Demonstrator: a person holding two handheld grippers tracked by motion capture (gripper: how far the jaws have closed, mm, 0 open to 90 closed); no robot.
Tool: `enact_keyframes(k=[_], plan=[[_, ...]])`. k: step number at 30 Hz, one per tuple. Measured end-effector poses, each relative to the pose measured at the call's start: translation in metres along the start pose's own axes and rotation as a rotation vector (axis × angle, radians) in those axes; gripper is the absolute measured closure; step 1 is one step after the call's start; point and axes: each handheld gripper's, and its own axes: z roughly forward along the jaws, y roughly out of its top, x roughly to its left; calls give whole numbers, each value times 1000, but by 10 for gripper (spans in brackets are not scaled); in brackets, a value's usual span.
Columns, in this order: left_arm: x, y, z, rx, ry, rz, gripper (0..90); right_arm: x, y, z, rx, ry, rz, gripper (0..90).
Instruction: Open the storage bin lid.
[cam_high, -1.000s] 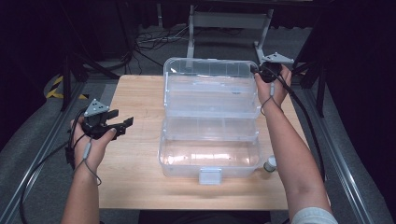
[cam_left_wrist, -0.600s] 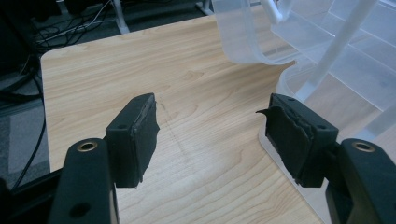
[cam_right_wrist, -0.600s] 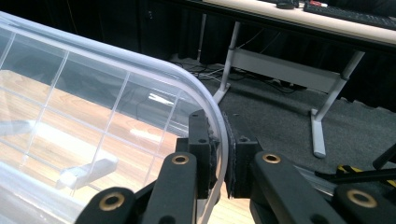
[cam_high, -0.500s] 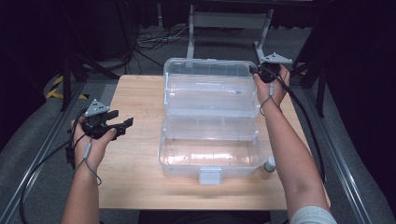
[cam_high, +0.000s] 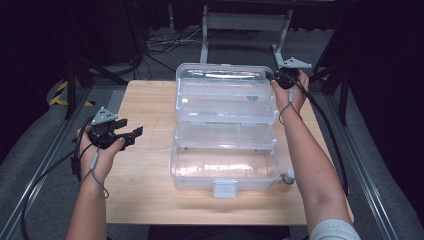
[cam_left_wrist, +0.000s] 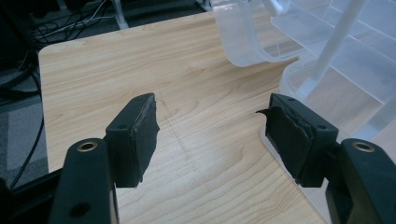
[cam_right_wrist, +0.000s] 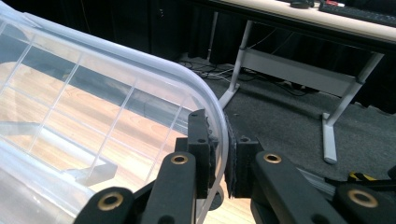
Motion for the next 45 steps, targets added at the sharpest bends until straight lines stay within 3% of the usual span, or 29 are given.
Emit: enact_keyframes(k=[7, 45], plan=[[2, -1, 0, 4, -1, -7, 349, -6, -6, 8, 3, 38, -2, 822], [13, -9, 7, 26, -1, -34, 348, -19, -27, 36, 35, 131, 46, 809]])
